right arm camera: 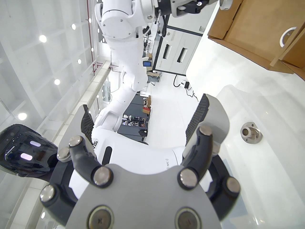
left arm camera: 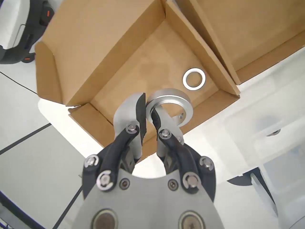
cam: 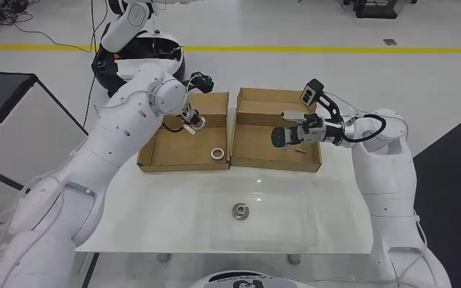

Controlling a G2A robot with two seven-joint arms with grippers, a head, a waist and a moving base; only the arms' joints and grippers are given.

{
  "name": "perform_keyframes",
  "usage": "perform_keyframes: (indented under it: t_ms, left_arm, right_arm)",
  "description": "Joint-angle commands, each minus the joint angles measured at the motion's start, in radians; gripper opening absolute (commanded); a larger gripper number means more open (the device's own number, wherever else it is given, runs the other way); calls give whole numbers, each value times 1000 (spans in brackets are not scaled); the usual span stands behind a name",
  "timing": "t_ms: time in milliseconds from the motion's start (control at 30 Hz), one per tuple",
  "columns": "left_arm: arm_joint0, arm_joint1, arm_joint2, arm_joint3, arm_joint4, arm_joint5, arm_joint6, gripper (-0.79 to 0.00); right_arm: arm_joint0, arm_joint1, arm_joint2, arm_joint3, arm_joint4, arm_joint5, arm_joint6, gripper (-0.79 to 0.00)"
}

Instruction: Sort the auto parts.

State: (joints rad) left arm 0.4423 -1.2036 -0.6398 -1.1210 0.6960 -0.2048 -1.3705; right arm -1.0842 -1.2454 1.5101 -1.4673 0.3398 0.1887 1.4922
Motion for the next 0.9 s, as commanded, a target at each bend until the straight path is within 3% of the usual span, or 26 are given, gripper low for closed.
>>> perform_keyframes:
  t_ms: [0,400,867]
  left_arm:
    - [0,-8,20,38,14,-5,5,-785]
    - [15,-56,92,233,48,-38,78,-785]
    - [54,-121,162,352,81,-88,217,-785]
  right_arm:
    - [0,0,0,0,0,0,0,0]
    - [0,0,0,0,0,0,0,0]
    - [0,0,0,0,0,0,0,0]
